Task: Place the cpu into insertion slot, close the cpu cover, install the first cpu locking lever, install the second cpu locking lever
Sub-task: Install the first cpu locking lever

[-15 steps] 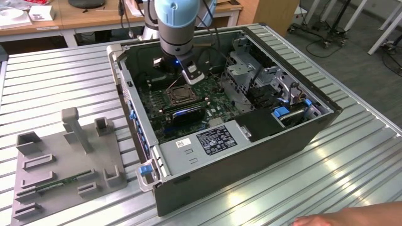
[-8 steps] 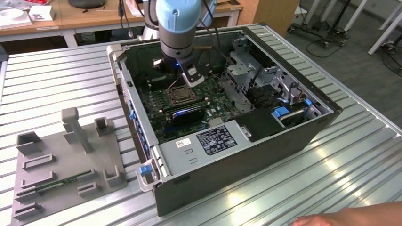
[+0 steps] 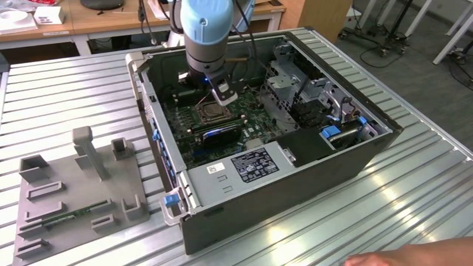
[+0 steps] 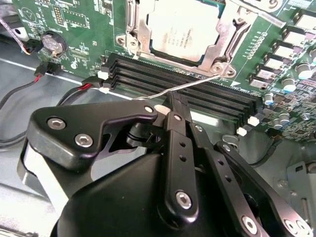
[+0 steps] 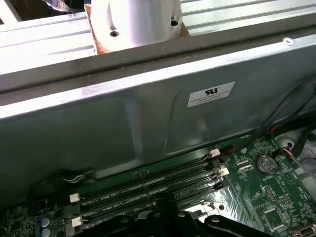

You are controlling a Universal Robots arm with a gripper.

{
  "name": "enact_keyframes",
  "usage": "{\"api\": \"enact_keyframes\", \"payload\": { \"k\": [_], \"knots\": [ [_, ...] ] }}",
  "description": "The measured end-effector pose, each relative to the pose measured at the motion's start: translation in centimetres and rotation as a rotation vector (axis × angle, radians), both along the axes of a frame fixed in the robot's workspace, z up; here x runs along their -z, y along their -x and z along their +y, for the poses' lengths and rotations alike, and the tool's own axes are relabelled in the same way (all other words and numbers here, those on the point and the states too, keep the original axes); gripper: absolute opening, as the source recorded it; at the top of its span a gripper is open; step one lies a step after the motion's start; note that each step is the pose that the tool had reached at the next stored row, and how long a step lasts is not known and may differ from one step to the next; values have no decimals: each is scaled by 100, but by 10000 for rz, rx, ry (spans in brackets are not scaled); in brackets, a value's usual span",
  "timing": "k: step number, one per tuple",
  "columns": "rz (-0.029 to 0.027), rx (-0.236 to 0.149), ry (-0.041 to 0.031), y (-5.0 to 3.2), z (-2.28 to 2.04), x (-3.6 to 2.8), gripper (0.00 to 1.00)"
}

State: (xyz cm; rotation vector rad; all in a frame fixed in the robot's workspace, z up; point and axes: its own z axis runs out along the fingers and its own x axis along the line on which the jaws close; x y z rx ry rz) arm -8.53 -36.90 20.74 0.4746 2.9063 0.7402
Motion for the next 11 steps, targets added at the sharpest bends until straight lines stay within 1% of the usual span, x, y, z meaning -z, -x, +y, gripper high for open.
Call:
{"api": "enact_keyframes", "payload": {
  "k": [4, 11],
  "knots": [
    [2, -1, -3, -10, 0, 11, 11],
    [1, 0, -5, -71, 0, 21, 11]
  ]
}}
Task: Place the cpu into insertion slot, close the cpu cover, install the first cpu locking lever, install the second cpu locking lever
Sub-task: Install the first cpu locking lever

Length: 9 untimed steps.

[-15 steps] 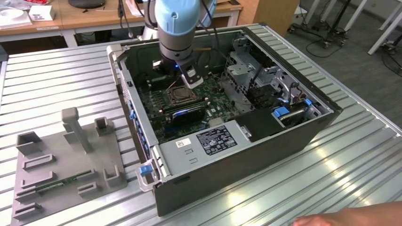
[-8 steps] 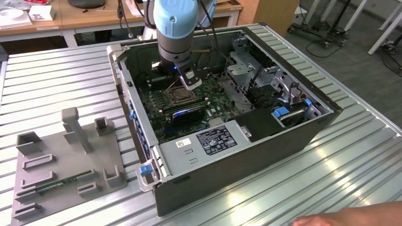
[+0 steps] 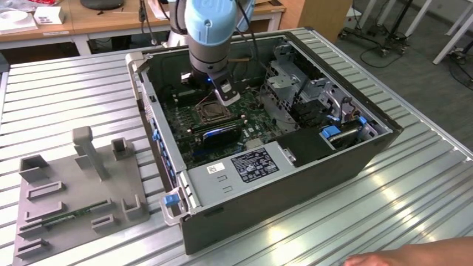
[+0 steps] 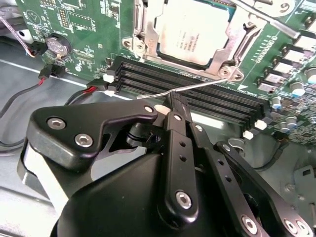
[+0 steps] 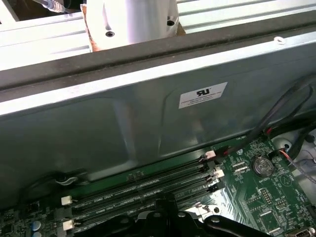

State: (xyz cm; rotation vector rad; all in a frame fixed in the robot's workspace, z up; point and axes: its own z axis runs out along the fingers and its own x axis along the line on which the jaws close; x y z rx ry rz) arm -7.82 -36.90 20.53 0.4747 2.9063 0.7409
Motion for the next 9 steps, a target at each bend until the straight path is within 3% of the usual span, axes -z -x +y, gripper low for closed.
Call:
{"api": "enact_keyframes", "payload": {
  "k": [9],
  "knots": [
    [0, 1, 0, -21, 0, 39, 11]
  ]
}}
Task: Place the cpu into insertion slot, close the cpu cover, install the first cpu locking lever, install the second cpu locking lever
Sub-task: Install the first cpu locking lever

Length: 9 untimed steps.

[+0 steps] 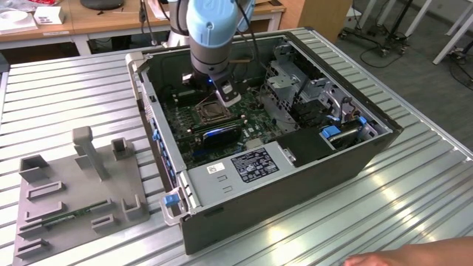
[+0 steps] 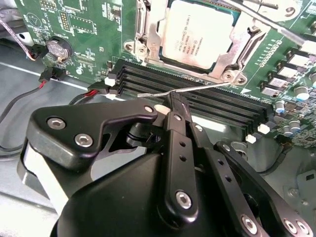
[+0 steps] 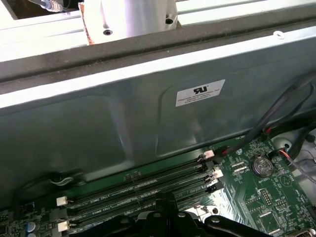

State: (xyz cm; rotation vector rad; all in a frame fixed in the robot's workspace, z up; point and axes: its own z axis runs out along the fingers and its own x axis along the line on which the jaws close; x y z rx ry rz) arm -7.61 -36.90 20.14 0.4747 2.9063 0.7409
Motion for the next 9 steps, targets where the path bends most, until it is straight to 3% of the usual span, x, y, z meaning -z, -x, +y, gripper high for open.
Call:
{"api": "enact_keyframes", "payload": {
  "k": [9],
  "knots": [
    [1, -1, 1, -13, 4, 48, 11]
  ]
}}
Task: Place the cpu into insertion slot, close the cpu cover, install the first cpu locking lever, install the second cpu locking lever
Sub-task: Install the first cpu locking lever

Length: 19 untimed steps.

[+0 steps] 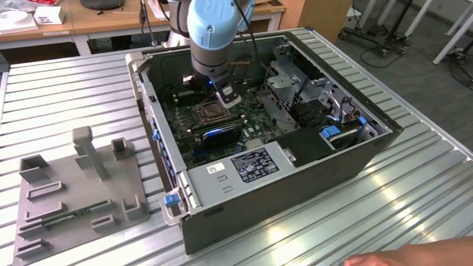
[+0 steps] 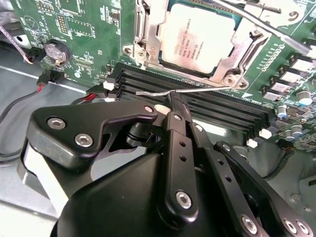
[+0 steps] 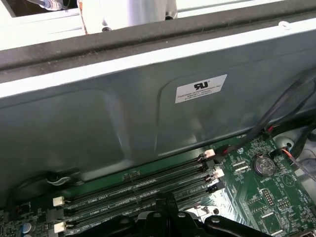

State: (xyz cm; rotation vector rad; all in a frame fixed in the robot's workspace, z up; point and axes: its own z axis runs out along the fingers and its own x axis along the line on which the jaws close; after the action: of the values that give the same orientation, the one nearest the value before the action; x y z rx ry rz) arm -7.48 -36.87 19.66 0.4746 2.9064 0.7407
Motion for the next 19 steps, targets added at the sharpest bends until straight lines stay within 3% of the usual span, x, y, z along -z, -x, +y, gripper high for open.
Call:
{"api": "enact_keyframes", "payload": {
  "k": [19],
  "knots": [
    [-2, 1, -1, -54, 11, 85, 11]
  ]
}}
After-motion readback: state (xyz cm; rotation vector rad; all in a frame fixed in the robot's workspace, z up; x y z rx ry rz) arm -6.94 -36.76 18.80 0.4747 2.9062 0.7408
